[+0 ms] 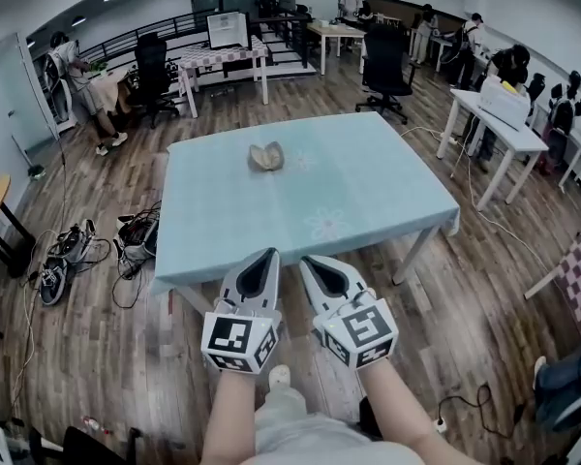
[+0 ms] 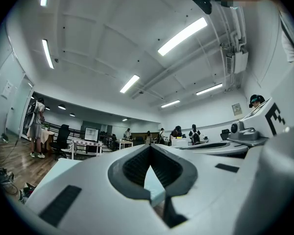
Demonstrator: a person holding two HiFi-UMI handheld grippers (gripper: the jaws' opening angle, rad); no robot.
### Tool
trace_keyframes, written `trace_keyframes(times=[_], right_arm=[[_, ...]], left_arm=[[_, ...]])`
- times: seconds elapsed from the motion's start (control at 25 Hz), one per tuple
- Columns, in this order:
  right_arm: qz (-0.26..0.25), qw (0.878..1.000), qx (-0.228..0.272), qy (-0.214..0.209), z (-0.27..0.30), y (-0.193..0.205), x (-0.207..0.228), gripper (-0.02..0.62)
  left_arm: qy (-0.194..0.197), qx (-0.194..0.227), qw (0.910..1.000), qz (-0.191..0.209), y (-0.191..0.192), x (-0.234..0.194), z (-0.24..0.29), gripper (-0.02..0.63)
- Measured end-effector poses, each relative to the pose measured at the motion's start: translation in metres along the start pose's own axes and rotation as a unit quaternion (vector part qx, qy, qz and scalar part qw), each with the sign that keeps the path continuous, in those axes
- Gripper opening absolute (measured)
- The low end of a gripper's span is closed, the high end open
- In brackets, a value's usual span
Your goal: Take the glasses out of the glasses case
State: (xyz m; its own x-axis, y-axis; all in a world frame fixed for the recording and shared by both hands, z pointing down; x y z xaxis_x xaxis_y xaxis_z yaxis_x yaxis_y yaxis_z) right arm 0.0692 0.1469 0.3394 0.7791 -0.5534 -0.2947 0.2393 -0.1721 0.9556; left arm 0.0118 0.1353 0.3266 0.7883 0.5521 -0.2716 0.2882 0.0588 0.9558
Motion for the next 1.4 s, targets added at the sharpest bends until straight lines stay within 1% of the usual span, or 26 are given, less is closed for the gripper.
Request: trace_keyframes(times=[0.32, 0.56, 0.76, 1.08, 1.4], right_arm=[[0.006, 1.000, -0.014, 0.016, 0.054, 0.007, 0.013, 0.008], [0.001, 0.999, -0.026, 0.030, 0.093, 0.010, 0.022, 0.008], [-0.006, 0.999, -0.029, 0.035, 0.120, 0.012, 0.025, 0.008], [-0.009, 0.998, -0.036, 0.045, 0.151, 0.021, 0.033, 0.008], [-0.008, 0.998, -0.046, 0.048, 0.166, 0.030, 0.038, 0.008]], left_arm=[[0.019, -0.007, 0.9997, -0.011, -0.012, -0.047, 0.039, 0.008], [0.044, -0.017, 0.9989, -0.011, -0.018, -0.077, 0.065, 0.008], [0.054, -0.016, 0.9983, -0.013, -0.022, -0.099, 0.081, 0.008], [0.057, -0.017, 0.9980, -0.022, -0.021, -0.129, 0.102, 0.008], [0.051, -0.019, 0.9979, -0.036, -0.016, -0.148, 0.110, 0.008]])
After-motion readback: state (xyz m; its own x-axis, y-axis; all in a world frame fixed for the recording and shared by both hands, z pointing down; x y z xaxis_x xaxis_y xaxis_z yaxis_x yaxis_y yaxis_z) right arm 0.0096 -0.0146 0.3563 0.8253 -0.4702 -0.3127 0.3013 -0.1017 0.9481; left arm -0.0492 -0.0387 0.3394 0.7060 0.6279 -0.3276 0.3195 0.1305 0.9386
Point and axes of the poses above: the fingertips, and each gripper's own axes: z forward along the fingers, x to its right, y out of its underside, the point moved 1 cm from there along -z, backward along the fingers, and after that the axes turned 15 degrees about -z, right-handed, at the moved point
